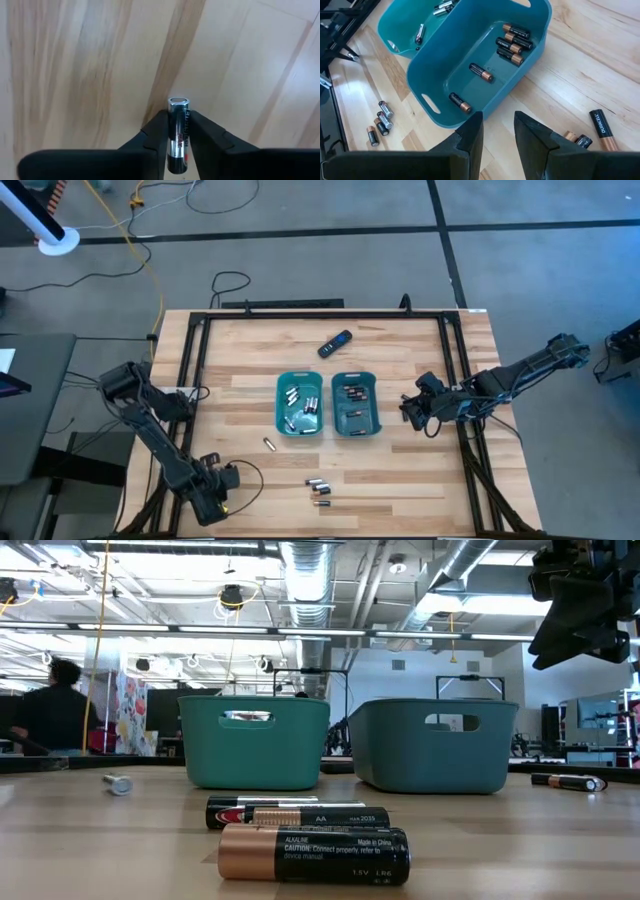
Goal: Sort batteries
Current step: Put the silver and black battery into the green bin
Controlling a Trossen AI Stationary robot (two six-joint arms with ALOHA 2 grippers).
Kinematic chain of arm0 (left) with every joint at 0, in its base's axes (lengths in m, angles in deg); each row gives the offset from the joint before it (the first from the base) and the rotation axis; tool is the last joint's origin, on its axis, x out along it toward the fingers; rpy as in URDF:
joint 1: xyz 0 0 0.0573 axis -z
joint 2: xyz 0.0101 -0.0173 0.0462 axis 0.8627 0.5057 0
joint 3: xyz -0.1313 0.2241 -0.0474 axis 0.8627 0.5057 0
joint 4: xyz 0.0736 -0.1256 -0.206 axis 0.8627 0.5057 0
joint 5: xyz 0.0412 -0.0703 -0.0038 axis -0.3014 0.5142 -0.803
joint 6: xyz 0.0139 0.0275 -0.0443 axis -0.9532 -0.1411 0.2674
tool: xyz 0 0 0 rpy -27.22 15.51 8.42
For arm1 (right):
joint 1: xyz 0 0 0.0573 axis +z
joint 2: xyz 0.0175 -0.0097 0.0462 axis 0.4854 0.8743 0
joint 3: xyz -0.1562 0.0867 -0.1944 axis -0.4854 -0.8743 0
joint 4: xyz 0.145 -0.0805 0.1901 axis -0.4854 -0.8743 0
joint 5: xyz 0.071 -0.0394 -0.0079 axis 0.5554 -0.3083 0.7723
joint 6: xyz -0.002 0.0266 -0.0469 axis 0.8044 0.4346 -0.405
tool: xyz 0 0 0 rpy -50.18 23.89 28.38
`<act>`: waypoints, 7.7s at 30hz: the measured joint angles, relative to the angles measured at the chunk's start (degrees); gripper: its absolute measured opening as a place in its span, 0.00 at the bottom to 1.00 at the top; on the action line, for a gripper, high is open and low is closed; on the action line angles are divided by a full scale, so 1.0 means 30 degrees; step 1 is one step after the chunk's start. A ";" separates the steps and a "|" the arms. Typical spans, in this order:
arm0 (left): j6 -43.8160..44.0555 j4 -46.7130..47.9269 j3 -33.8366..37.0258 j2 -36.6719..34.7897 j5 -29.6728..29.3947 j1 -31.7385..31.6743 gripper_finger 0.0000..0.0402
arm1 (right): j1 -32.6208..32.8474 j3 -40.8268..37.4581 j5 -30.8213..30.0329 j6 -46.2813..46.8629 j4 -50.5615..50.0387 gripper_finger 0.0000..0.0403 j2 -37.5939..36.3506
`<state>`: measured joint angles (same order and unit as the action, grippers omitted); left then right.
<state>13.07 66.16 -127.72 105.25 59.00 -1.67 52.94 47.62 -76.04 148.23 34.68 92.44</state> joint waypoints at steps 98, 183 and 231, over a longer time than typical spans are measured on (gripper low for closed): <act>-1.0153 0.5375 -1.2014 0.6447 -0.2367 -1.9679 0.23 | 0.0022 0.0005 0.0012 -0.1923 -0.0104 0.31 -0.0007; -0.2478 -1.1620 0.8747 -0.4729 -1.4116 -0.4631 0.58 | 0.0022 0.0007 0.0022 -0.0539 0.0889 0.31 -0.0007; -0.2343 -1.8419 0.7155 0.3707 -1.8667 -0.4918 0.58 | 0.0021 0.0007 0.0051 0.1629 0.0873 0.31 -0.0007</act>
<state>6.04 10.91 -106.25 116.37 3.00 -16.42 53.00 47.64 -75.89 153.12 37.30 92.42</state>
